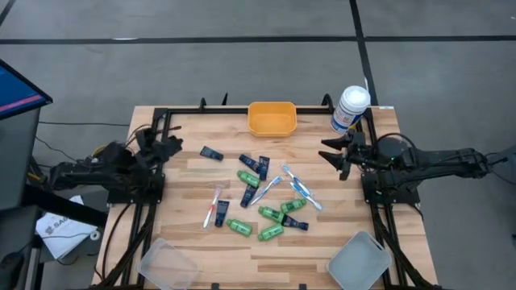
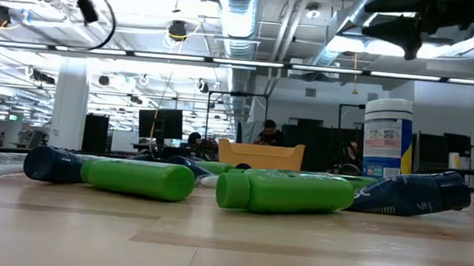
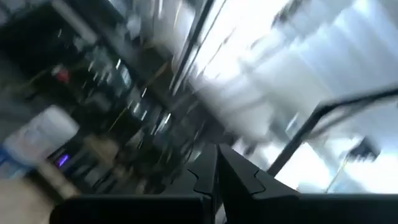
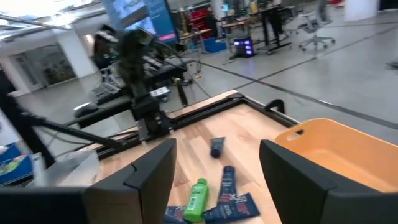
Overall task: Pick & Place Travel size toiletries
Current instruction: Put the red toothbrush into the transparent bin
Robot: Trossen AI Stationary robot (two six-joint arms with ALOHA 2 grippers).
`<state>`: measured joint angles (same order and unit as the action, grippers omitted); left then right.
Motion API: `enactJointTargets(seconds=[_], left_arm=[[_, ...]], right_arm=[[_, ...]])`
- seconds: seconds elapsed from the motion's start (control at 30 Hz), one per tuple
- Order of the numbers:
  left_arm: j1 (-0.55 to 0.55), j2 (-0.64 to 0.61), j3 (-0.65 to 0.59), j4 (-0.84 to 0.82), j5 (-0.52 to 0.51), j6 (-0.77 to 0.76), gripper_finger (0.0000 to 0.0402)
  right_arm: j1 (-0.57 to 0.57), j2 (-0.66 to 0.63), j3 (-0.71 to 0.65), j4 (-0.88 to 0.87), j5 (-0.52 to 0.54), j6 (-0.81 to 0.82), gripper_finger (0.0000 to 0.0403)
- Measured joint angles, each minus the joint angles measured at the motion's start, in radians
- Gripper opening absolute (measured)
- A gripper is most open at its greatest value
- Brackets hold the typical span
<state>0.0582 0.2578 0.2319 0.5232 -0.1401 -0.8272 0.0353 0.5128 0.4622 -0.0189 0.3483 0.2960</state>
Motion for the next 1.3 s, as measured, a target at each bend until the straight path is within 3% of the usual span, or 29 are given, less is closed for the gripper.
enactJointTargets(seconds=[0.27,0.4,0.8,1.03,1.3], left_arm=[[-0.001,0.382,0.351,-0.619,0.164,-0.052,0.0008],[-0.008,0.571,0.474,-0.812,0.224,-0.084,0.0008],[-0.063,0.906,0.519,-0.97,0.241,-0.235,0.0001],[-0.109,0.992,0.519,-1.126,0.135,-0.361,0.0],[-0.116,1.035,0.519,-1.128,0.101,-0.362,0.0023]], right_arm=[[-0.001,0.026,0.0,0.0,0.019,0.001,0.0235],[-0.001,0.026,0.0,-0.004,0.019,0.001,0.0235],[-0.001,0.026,0.0,-0.005,0.019,0.001,0.0235],[-0.001,0.026,0.0,-0.011,0.019,0.001,0.0235],[-0.001,0.026,0.001,-0.037,0.019,0.001,0.0235]])
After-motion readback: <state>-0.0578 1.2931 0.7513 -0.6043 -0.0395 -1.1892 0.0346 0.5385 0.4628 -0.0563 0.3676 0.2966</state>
